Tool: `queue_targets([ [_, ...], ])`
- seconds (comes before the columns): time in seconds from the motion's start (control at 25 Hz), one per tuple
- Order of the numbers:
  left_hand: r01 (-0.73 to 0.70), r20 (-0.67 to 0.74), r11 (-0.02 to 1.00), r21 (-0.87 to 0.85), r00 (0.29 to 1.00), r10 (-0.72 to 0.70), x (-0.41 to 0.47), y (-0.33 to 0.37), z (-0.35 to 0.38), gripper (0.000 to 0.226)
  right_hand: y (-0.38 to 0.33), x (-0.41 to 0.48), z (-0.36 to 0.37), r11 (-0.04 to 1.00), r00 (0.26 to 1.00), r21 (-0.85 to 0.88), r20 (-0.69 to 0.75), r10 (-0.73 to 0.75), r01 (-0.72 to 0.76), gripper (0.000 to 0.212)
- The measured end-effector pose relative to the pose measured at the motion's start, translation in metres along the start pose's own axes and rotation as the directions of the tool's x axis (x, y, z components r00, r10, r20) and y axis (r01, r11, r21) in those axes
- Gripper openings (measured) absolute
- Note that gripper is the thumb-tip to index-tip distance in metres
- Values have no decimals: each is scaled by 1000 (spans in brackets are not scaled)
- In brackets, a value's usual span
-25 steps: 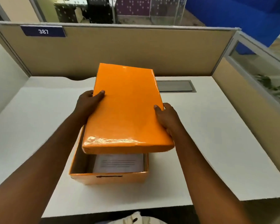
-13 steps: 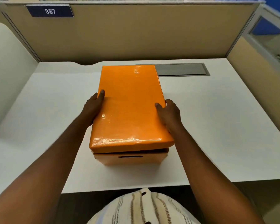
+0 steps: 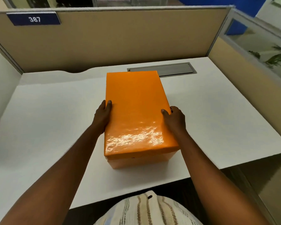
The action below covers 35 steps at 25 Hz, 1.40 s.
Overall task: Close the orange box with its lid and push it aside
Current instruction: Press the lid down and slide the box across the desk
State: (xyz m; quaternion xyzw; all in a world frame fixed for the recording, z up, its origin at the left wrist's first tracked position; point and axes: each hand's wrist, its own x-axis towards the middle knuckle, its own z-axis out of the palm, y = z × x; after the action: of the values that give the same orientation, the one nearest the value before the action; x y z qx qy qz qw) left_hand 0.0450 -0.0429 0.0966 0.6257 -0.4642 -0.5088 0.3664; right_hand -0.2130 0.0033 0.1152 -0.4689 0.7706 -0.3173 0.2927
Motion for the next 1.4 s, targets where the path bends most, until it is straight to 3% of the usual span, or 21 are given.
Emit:
queue_targets([
  [0.68,2,-30,998,56,1000,-1,19,-3,4,56,1,18,10,986,999,-163,31,-24,28,43],
  [0.96,-84,-146,980,178,983,111,12,-16,12,50,11,16,18,977,1000,-214,26,6,-1,47],
  [1.2,-130,-226,974,188,959,172,10,-18,13,37,17,14,22,982,1000,-185,5,-30,30,48],
  [1.4,-162,-240,962,219,947,214,11,-22,12,35,26,14,21,995,994,-3,-26,-102,102,39],
])
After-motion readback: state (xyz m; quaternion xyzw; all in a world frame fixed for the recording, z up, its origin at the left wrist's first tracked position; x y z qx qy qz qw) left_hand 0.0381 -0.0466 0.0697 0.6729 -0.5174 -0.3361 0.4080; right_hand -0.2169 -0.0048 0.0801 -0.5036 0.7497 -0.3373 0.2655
